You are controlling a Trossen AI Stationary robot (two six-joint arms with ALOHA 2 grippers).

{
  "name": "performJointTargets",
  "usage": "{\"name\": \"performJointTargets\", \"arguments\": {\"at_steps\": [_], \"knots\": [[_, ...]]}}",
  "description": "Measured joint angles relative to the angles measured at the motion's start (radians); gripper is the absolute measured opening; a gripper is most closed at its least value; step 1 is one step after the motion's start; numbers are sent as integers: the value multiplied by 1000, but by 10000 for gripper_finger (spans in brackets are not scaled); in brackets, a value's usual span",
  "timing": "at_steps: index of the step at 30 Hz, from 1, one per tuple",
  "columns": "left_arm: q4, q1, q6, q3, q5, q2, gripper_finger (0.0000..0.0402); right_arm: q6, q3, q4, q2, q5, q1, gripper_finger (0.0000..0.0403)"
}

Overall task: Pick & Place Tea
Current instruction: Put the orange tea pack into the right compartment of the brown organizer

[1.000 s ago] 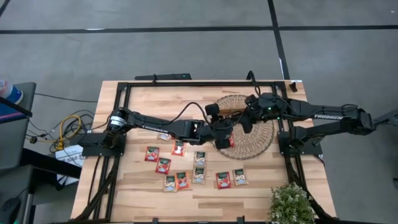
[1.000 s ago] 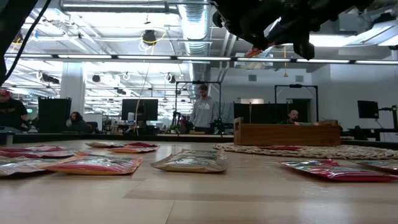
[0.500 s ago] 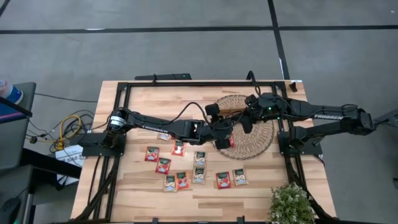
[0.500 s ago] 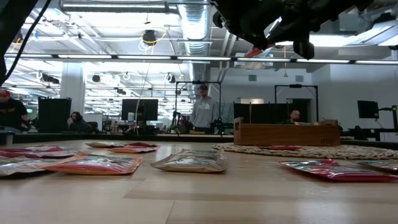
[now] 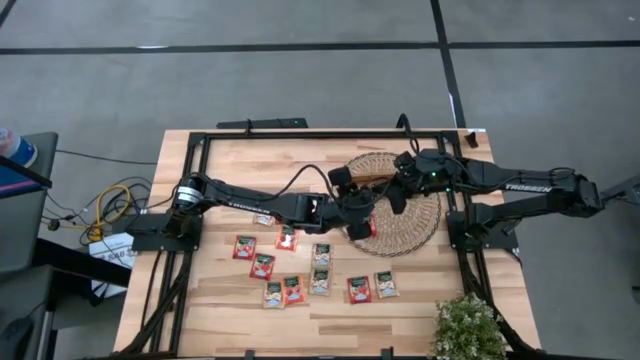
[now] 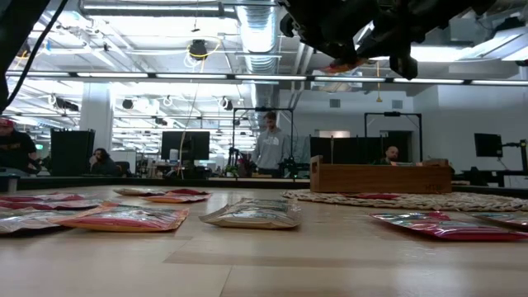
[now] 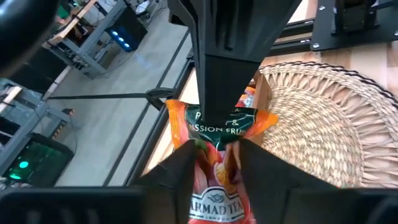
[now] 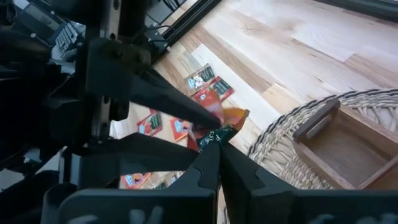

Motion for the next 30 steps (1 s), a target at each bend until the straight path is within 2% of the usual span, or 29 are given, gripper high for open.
{"name": "performJointTargets", "arguments": {"at_steps": [5,10,13,15,17,20,26,30], "knots": [[0,-8,24,0,-115,0,189,0,0,-50,0,26,0,0],[-5,-37,185,0,-257,-1,211,-3,0,-108,-25,31,-22,0],[-27,-50,206,0,-323,-1,213,-48,32,-253,-39,40,-46,0],[-50,-52,162,0,-344,-2,213,-101,91,-396,-38,71,-63,0],[-85,-51,97,0,-334,-2,213,-175,154,-554,-28,117,-78,0],[-148,-37,-43,0,-270,-2,213,-289,237,-682,-6,182,-90,0],[-314,-1,-374,0,-85,-2,213,-541,331,-822,55,285,-92,0],[-376,17,-508,0,0,-2,213,-725,335,-848,108,317,-92,0]]}}
